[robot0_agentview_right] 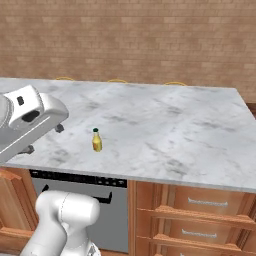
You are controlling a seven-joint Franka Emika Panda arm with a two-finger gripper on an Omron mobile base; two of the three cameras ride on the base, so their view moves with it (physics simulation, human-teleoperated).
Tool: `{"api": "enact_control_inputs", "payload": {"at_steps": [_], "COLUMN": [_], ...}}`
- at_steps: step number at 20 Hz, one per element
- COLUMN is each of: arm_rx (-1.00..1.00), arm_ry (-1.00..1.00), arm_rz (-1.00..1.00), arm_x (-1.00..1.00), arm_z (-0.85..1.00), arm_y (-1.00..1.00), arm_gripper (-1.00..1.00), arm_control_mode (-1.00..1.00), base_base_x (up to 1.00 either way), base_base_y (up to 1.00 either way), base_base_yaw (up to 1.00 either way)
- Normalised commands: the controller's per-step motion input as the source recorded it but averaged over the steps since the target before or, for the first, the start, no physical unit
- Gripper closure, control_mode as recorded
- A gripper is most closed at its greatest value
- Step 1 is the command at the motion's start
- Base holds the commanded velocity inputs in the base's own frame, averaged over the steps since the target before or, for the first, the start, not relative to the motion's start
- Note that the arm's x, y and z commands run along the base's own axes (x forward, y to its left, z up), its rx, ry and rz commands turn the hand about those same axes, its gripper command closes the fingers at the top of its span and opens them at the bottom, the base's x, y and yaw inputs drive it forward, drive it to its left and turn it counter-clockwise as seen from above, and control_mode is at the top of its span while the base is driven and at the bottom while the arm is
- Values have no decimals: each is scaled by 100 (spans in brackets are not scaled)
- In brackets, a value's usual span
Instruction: Place the mustard and mustard from the counter to the top shelf of the fridge. If the existing items in the fridge are on the top shelf, move them to other shelves.
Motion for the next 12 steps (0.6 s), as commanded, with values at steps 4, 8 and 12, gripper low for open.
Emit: {"api": "enact_control_inputs", "payload": {"at_steps": [4,8,12], "arm_rx": [21,33,46], "arm_ry": [0,-1,-2], "arm_rz": [-28,-26,-20], "arm_x": [73,52,45], "arm_z": [-45,-51,-52], "arm_y": [50,40,31], "arm_gripper": [-100,-100,-100], "arm_control_mode": [-100,-100,-100], "base_base_x": [0,0,0], "base_base_y": [0,0,0], "base_base_yaw": [0,0,0]}}
